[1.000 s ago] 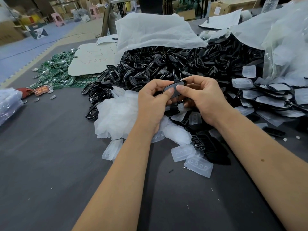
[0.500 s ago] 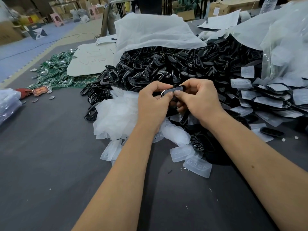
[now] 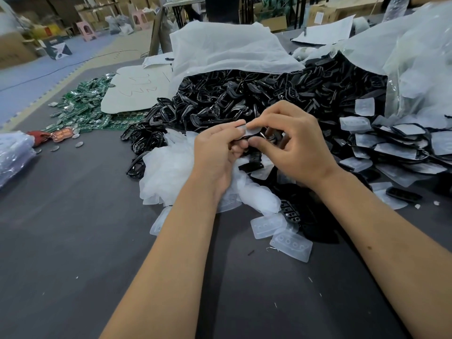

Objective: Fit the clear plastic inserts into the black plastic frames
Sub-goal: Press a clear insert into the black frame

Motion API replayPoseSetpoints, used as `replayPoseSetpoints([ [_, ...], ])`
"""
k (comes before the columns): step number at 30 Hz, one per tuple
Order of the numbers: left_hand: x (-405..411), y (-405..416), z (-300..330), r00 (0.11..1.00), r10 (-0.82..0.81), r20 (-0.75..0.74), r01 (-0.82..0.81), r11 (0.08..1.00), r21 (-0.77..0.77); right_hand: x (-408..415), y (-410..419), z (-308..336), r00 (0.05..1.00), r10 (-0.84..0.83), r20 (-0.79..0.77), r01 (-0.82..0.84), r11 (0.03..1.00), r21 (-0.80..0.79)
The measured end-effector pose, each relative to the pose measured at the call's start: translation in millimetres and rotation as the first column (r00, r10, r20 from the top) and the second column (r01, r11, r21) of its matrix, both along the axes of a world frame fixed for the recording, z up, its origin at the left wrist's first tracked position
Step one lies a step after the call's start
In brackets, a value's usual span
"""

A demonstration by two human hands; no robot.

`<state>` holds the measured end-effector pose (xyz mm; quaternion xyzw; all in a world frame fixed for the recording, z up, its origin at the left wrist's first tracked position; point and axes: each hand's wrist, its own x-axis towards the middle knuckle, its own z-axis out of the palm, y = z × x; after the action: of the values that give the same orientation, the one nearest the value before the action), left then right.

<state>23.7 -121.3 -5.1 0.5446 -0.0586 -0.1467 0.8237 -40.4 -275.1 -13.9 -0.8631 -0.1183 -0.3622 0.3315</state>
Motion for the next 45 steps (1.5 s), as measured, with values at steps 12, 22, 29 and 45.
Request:
replayPoseSetpoints([
  [12,-3.9,0.6,-0.8,0.998,-0.07,0.006,0.071,0.997,-0.036,4.4,10.3,-1.1,0.948,0.241,-0.209,-0.002,0.66,0.751],
  [22,-2.3,-3.3,-8.0,0.998,-0.041,0.052,0.039,0.999,0.028,4.6,0.4,-0.9,0.848,0.494,-0.191,-0.05,0.433,0.9],
  [29,-4.8,-4.3,-8.6,0.995,-0.022,0.094,0.02,0.999,0.028,4.3,1.4,-1.1,0.859,0.477,-0.185,-0.045,0.431,0.901],
  [45,-6.1,-7.3,-13.6,0.981,0.02,0.191,-0.024,1.0,0.014,3.6,5.5,-2.9,0.927,0.317,-0.199,-0.009,0.552,0.834],
])
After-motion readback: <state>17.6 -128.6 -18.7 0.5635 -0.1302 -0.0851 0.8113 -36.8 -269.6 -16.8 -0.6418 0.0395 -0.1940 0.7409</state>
